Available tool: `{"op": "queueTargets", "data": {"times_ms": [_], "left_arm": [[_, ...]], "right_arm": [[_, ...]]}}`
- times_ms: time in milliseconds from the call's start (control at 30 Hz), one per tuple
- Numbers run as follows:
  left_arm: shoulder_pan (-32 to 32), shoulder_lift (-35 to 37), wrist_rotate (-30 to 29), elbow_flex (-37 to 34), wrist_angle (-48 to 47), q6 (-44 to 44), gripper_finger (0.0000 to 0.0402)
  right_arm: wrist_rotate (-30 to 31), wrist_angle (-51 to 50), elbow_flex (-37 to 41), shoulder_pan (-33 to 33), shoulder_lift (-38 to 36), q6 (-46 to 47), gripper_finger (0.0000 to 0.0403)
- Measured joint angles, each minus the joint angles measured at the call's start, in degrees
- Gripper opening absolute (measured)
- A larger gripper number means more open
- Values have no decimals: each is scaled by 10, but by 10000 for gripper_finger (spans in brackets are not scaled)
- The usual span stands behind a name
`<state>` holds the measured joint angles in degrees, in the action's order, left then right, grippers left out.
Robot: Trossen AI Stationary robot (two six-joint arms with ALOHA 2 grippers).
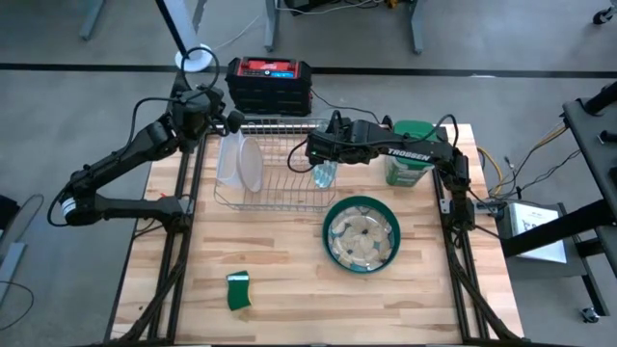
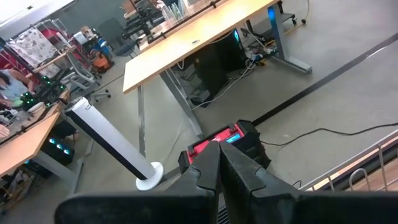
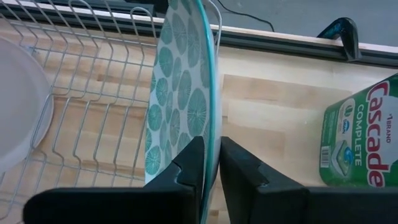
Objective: Sort dishes
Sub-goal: Put the blue patterned plate on the dish rack
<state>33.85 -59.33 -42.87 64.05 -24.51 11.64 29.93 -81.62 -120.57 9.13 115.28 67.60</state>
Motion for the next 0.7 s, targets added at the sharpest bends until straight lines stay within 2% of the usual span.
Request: {"op": "queueTargets", "data": {"times_ms": [267,700], "left_arm": [[0,0,0,0,0,0,0],[0,0,0,0,0,0,0]], "right_arm": [[0,4,0,0,1,-4,88],[-5,7,0,0,1,-3,129]]}}
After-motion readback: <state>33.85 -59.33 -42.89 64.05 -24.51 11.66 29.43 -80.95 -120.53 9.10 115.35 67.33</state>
